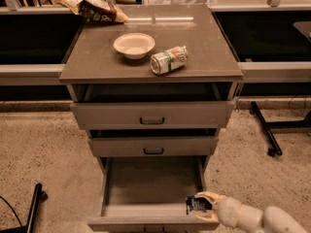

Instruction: Pick rxbar blueberry from bottom drawer and place on counter

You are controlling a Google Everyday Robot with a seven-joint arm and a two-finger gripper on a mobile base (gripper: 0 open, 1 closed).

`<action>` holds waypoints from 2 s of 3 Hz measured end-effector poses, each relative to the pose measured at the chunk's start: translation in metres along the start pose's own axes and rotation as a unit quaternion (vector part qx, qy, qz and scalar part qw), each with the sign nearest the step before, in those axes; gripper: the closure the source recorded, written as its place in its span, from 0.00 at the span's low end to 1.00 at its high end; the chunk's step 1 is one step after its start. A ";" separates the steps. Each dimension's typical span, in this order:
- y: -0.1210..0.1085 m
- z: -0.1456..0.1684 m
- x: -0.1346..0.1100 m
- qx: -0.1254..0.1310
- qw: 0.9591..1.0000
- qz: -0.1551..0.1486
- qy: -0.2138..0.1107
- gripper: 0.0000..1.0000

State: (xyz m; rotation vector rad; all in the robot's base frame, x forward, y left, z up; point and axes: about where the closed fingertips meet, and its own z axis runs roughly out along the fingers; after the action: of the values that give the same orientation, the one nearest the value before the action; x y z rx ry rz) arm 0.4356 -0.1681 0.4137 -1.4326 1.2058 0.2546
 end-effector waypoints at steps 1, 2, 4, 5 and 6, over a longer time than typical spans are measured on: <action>-0.040 -0.053 -0.030 -0.021 0.999 -0.007 0.026 1.00; -0.091 -0.088 -0.072 -0.027 0.997 -0.025 0.061 1.00; -0.155 -0.117 -0.114 -0.004 0.993 -0.037 0.112 1.00; -0.176 -0.128 -0.127 0.033 0.994 -0.040 0.093 1.00; -0.232 -0.150 -0.146 0.080 0.990 -0.080 0.085 1.00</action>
Offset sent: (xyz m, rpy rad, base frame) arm 0.0074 -0.0853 0.2326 -0.2675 -0.0131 -0.0820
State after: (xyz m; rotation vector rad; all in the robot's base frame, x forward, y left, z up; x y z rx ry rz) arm 0.4774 -0.2705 0.7062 -1.4218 1.2119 -0.0765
